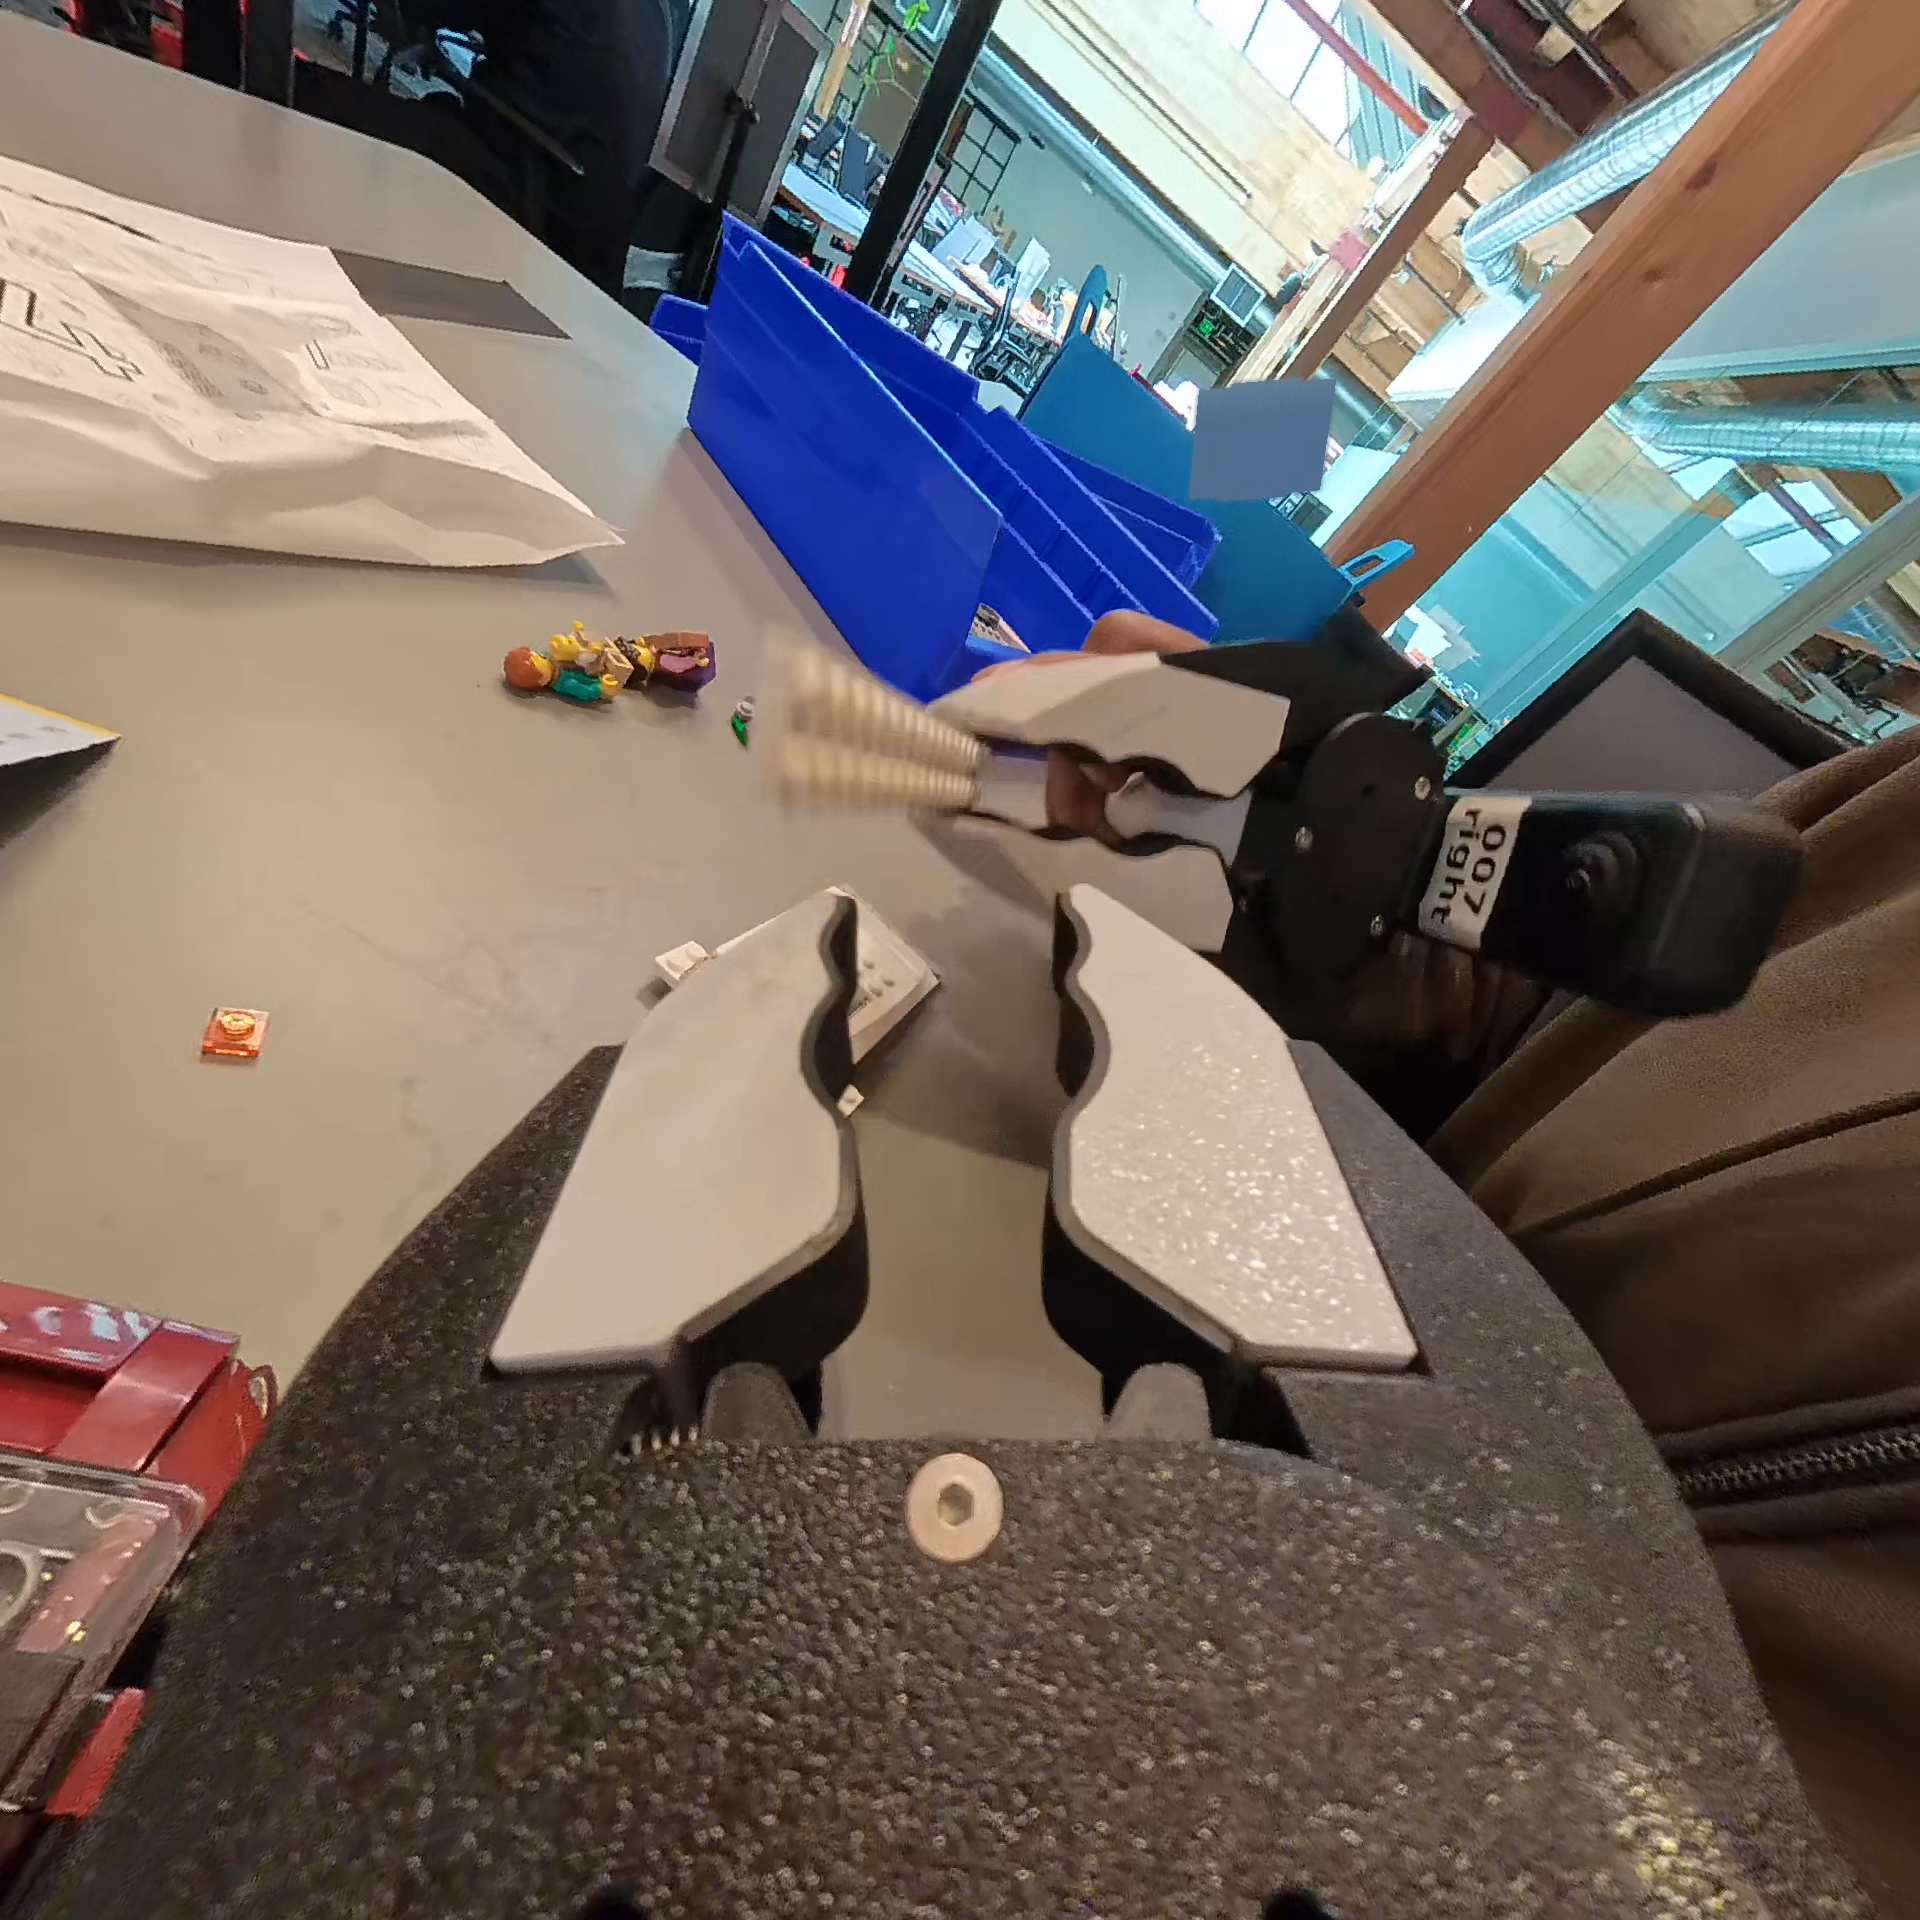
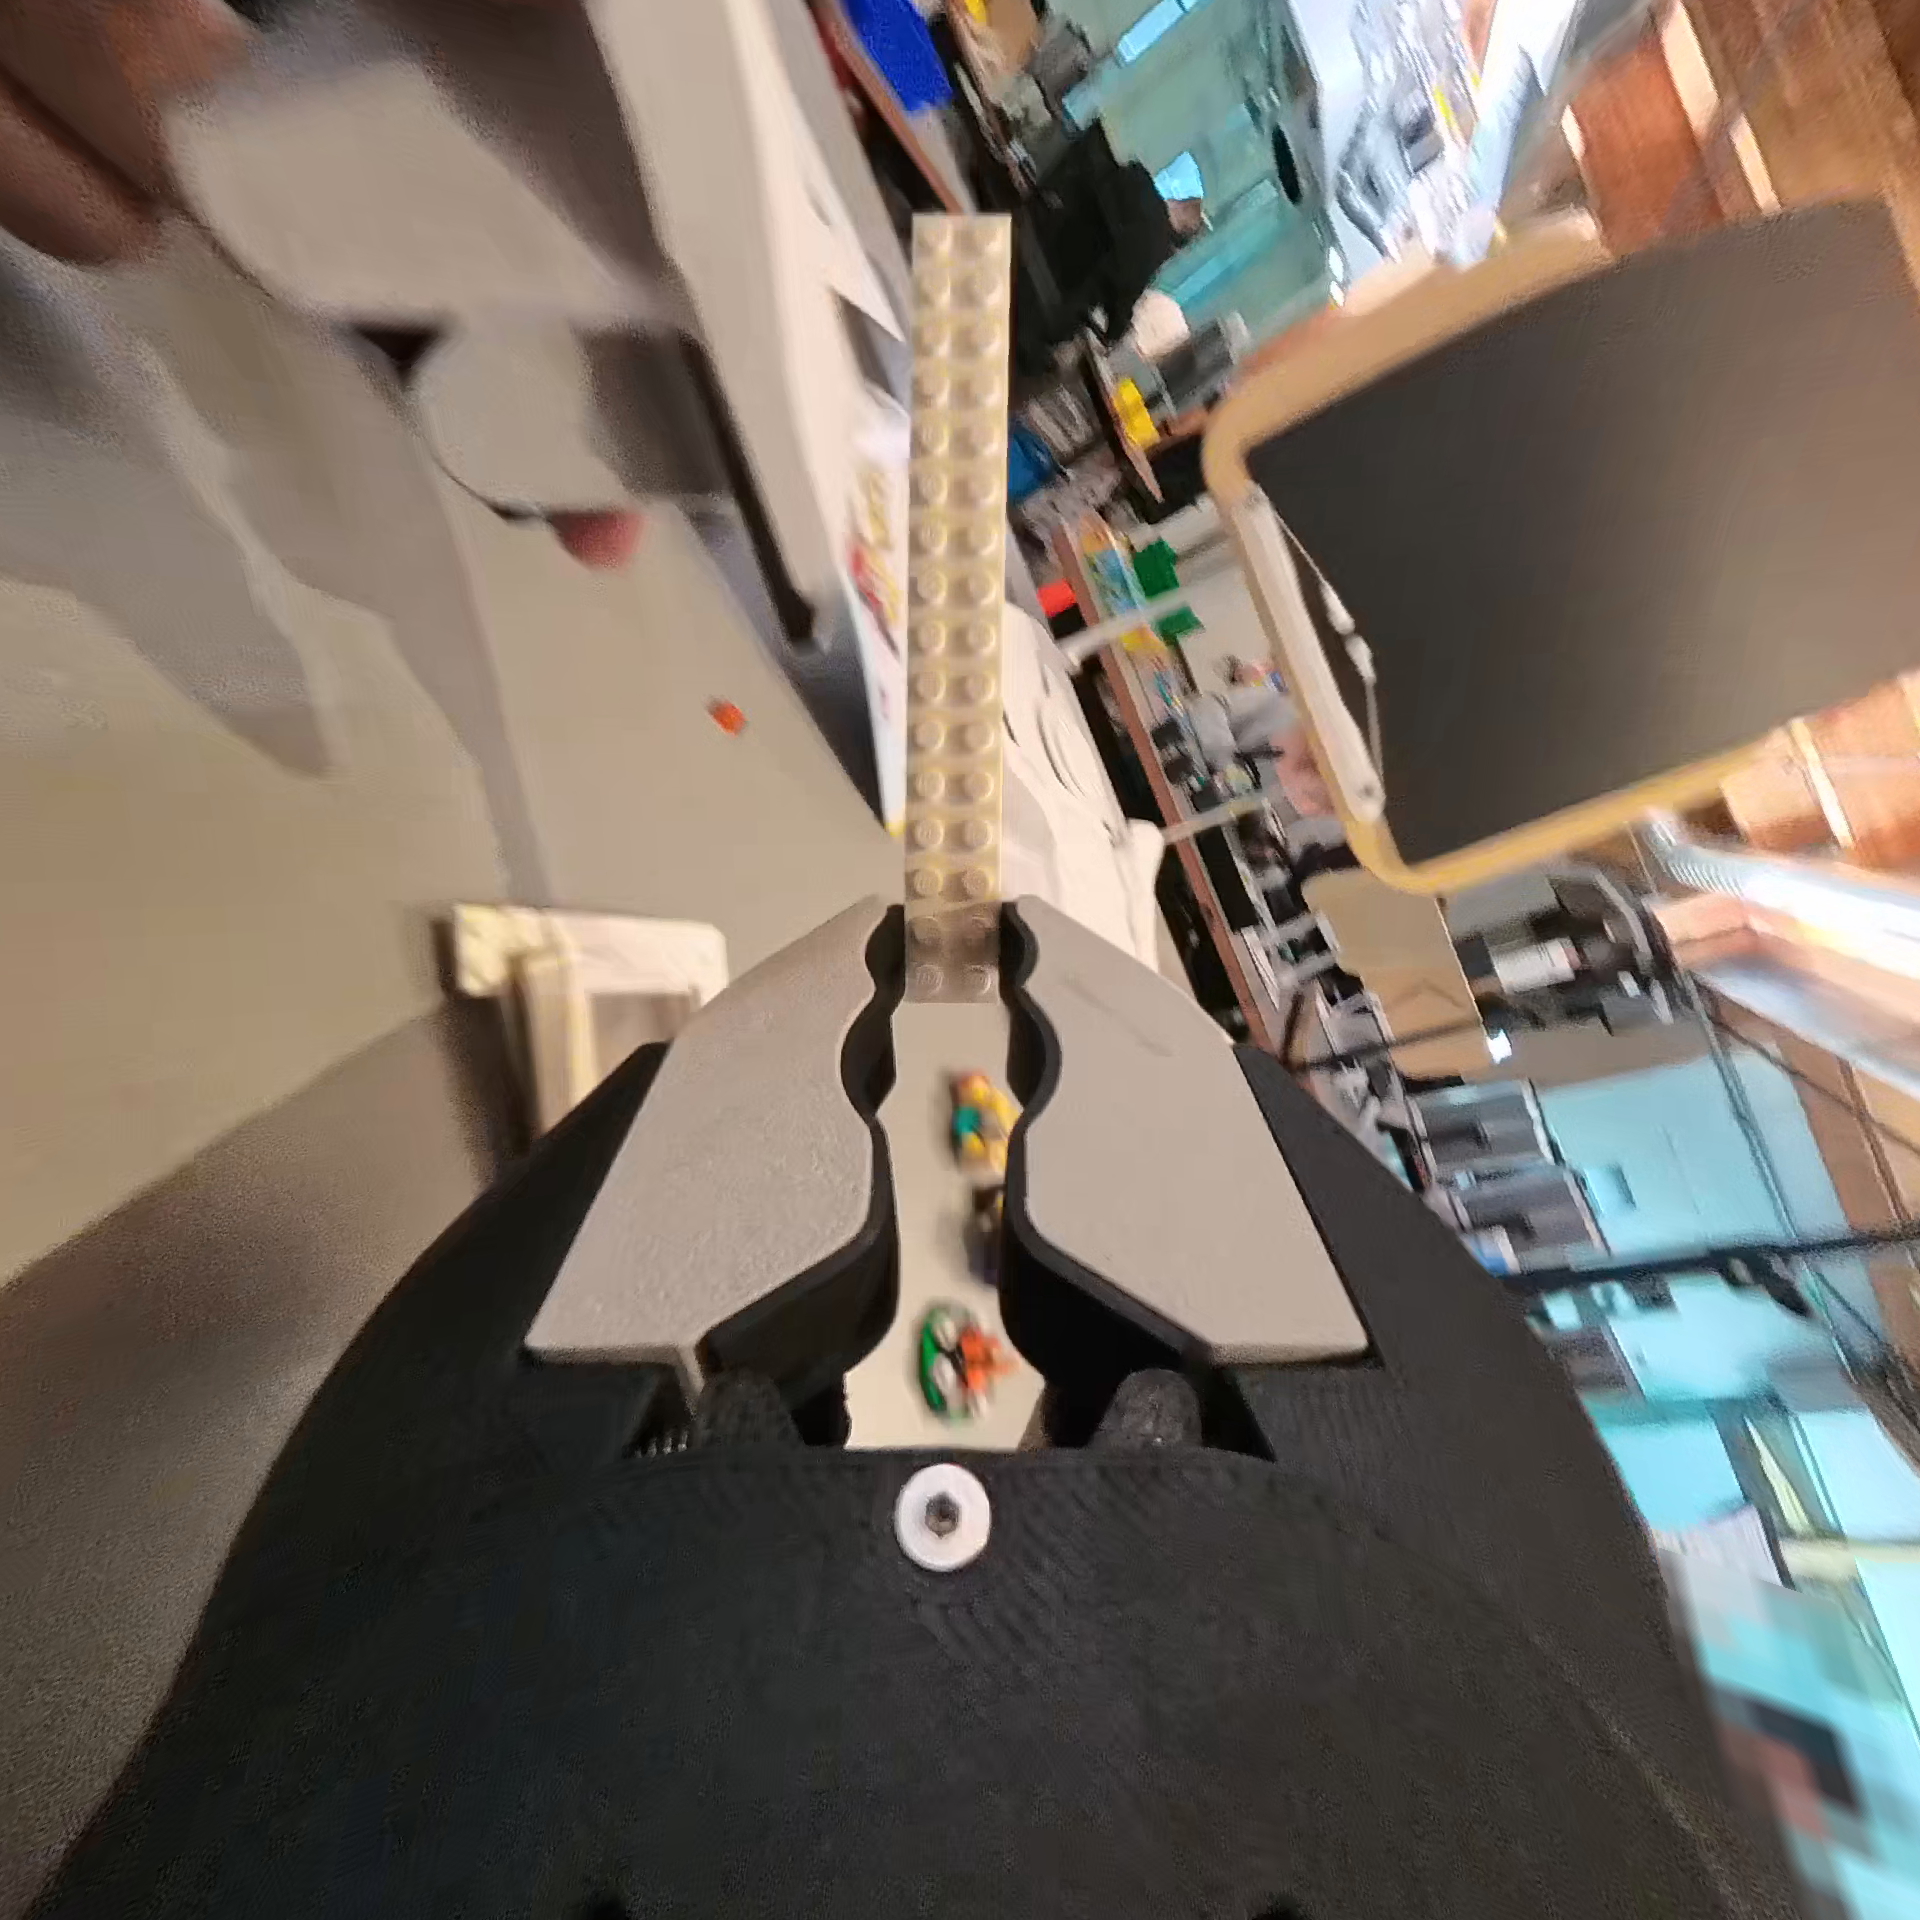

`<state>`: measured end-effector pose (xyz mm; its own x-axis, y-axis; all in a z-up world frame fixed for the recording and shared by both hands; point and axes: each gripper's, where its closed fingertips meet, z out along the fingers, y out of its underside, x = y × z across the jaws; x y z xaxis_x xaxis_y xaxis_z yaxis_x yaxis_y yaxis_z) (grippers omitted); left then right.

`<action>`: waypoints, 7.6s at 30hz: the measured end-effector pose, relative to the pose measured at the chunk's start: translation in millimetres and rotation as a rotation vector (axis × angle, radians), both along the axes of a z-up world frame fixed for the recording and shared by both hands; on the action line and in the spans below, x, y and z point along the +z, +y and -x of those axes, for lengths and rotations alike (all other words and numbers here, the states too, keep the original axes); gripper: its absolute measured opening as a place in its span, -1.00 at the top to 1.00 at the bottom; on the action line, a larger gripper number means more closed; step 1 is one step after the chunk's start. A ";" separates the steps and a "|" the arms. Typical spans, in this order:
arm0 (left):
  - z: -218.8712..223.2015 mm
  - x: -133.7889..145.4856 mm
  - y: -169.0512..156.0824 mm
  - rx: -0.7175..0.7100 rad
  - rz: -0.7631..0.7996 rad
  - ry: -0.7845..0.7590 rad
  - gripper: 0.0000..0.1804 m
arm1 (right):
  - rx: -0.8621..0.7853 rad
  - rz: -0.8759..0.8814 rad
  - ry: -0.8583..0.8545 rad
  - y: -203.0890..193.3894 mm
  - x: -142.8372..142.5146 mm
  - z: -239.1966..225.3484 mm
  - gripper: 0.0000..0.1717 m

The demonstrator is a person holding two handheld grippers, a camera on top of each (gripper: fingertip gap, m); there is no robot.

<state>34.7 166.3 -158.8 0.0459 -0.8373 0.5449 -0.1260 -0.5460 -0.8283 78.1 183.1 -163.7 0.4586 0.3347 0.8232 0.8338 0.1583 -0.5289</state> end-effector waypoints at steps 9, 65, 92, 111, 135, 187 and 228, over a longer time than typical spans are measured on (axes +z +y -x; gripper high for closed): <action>-2.0 4.6 -7.4 -0.019 -0.027 -0.001 0.56 | -0.704 -0.025 0.182 -56.3 38.6 -229.9 0.80; 32.2 -0.8 26.4 0.218 -0.123 0.068 0.76 | -0.051 0.876 0.312 73.4 -61.2 46.7 0.91; 17.7 -23.2 8.5 0.104 -0.158 0.164 0.75 | -0.078 0.776 0.306 -14.5 -18.7 -67.1 0.54; 18.4 -32.7 10.7 0.105 -0.139 0.217 0.69 | 0.069 0.777 0.274 12.7 -59.9 10.1 0.41; 20.0 -22.2 13.9 0.142 -0.094 0.148 0.89 | -0.037 0.405 0.160 24.0 -44.8 42.2 0.25; 35.1 -6.4 38.1 0.238 -0.512 0.262 0.43 | 0.175 0.311 0.078 13.2 -34.0 23.0 0.89; 20.3 -36.5 7.3 0.048 -1.185 0.541 0.81 | 0.396 0.195 0.031 -19.9 -14.1 59.7 0.95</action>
